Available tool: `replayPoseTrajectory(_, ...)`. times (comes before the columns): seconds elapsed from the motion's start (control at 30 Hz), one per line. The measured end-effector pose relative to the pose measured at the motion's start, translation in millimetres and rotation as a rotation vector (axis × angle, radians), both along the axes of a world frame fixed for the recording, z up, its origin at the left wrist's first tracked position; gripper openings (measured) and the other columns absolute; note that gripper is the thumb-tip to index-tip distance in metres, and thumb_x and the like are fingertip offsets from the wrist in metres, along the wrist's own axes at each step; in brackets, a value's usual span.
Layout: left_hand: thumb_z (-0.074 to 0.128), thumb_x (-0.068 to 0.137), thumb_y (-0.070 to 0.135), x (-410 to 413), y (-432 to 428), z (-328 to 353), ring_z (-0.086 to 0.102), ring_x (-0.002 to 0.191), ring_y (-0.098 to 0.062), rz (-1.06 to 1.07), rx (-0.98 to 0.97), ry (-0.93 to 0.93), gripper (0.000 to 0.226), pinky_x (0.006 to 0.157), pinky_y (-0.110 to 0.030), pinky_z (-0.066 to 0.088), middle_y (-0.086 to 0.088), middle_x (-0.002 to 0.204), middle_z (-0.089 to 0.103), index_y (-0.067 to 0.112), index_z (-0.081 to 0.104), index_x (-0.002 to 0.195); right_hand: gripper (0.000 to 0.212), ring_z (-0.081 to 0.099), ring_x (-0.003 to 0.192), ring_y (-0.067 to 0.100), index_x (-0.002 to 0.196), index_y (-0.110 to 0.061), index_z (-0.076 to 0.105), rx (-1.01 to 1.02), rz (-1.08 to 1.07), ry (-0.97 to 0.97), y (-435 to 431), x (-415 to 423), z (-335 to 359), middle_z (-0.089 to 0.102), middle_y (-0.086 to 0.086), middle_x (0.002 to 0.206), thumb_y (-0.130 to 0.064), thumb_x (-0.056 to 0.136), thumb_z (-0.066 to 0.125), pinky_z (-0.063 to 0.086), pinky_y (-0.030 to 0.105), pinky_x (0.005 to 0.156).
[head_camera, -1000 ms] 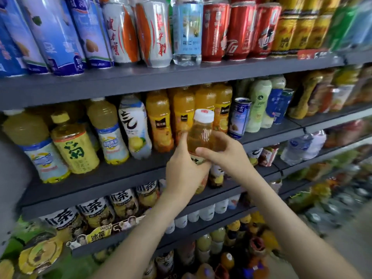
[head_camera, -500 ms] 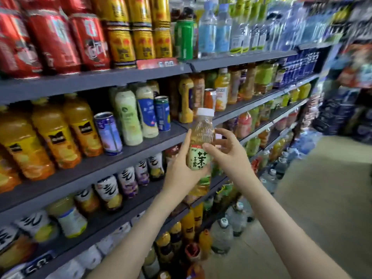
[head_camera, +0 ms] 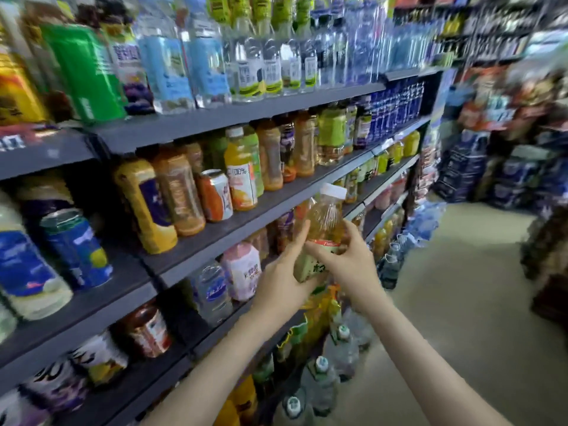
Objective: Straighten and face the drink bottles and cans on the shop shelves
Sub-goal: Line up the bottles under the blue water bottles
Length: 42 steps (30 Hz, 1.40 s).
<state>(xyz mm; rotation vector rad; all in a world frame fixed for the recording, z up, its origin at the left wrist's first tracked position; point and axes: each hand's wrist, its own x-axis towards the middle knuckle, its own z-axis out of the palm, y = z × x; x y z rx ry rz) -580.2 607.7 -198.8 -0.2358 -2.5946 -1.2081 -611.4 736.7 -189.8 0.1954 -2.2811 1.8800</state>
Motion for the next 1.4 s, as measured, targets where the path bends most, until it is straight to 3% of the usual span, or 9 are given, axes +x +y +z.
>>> replayPoseTrajectory(0.13, 0.069, 0.083, 0.031, -89, 41, 12, 0.055, 0.115, -0.013, -0.152, -0.021, 0.034, 0.092, 0.091, -0.023, 0.046, 0.013, 0.139, 0.049, 0.077, 0.001, 0.124, 0.071, 0.056, 0.092, -0.003, 0.132, -0.025, 0.036, -0.041, -0.105, -0.025, 52, -79, 13, 0.057, -0.017, 0.106, -0.039, 0.075, 0.076, 0.046, 0.014, 0.069)
replayPoseTrajectory(0.23, 0.071, 0.083, 0.028, -153, 84, 21, 0.057, 0.110, -0.010, -0.210, -0.056, 0.075, 0.090, 0.084, -0.014, 0.043, 0.011, 0.144, 0.044, 0.070, 0.007, 0.131, 0.075, 0.062, 0.096, 0.007, 0.127, -0.024, 0.044, -0.070, -0.167, -0.053, 95, -134, 18, 0.063, -0.010, 0.108, -0.048, 0.065, 0.078, 0.054, 0.031, 0.080)
replayPoseTrajectory(0.37, 0.070, 0.084, 0.026, -228, 150, 18, 0.060, 0.079, 0.005, -0.285, -0.035, 0.061, 0.087, 0.070, -0.007, 0.046, 0.012, 0.139, 0.049, 0.061, 0.012, 0.138, 0.048, 0.066, 0.093, 0.006, 0.111, -0.029, 0.059, -0.090, -0.232, -0.042, 162, -204, 13, 0.070, -0.011, 0.101, -0.037, 0.069, 0.081, 0.054, 0.035, 0.085)
replayPoseTrajectory(0.47, 0.067, 0.086, 0.034, -288, 200, 12, 0.053, 0.118, -0.017, -0.361, -0.043, 0.039, 0.083, 0.096, -0.028, 0.048, 0.013, 0.144, 0.043, 0.063, 0.009, 0.138, 0.056, 0.067, 0.093, 0.009, 0.111, -0.029, 0.062, -0.082, -0.255, -0.049, 221, -260, 9, 0.071, -0.010, 0.100, -0.048, 0.061, 0.081, 0.055, 0.041, 0.087)
replayPoseTrajectory(0.53, 0.065, 0.087, 0.035, -333, 238, 7, 0.044, 0.130, -0.010, -0.400, -0.034, 0.025, 0.079, 0.105, -0.031, 0.042, 0.019, 0.144, 0.038, 0.066, 0.011, 0.136, 0.069, 0.067, 0.096, 0.011, 0.115, -0.028, 0.061, -0.095, -0.272, -0.049, 265, -303, 5, 0.071, -0.009, 0.102, -0.055, 0.054, 0.080, 0.054, 0.043, 0.089)
replayPoseTrajectory(0.9, 0.059, 0.090, 0.035, -573, 446, -12, 0.057, 0.111, -0.004, -0.209, 0.078, -0.043, 0.064, 0.097, -0.038, 0.049, 0.017, 0.119, 0.059, 0.076, 0.022, 0.123, 0.068, 0.066, 0.094, 0.011, 0.112, -0.027, 0.060, -0.054, -0.278, -0.051, 499, -536, -3, 0.071, -0.008, 0.101, -0.052, 0.052, 0.079, 0.053, 0.045, 0.088)
replayPoseTrajectory(1.07, 0.059, 0.092, 0.020, -681, 500, -22, 0.053, 0.090, 0.014, -0.114, 0.106, -0.061, 0.061, 0.080, -0.007, 0.044, 0.023, 0.106, 0.053, 0.058, 0.029, 0.129, 0.087, 0.065, 0.098, 0.013, 0.123, -0.023, 0.055, -0.042, -0.235, -0.057, 568, -654, -13, 0.068, -0.006, 0.108, -0.061, 0.048, 0.079, 0.053, 0.044, 0.090)
replayPoseTrajectory(1.23, 0.060, 0.092, 0.021, -804, 561, -47, 0.056, 0.087, -0.007, -0.001, 0.072, -0.098, 0.065, 0.083, -0.025, 0.047, 0.002, 0.100, 0.056, 0.043, 0.028, 0.144, 0.062, 0.066, 0.094, 0.012, 0.118, -0.021, 0.057, -0.028, -0.204, -0.030, 627, -772, -27, 0.069, -0.006, 0.104, -0.036, 0.065, 0.084, 0.054, 0.036, 0.086)
replayPoseTrajectory(1.4, 0.057, 0.092, 0.027, -898, 611, -62, 0.058, 0.105, -0.016, 0.107, 0.015, -0.156, 0.064, 0.091, -0.037, 0.049, -0.002, 0.126, 0.057, 0.040, 0.024, 0.146, 0.058, 0.062, 0.088, 0.003, 0.118, -0.021, 0.049, -0.001, -0.170, -0.029, 681, -872, -32, 0.064, -0.009, 0.101, -0.024, 0.070, 0.082, 0.049, 0.011, 0.066)
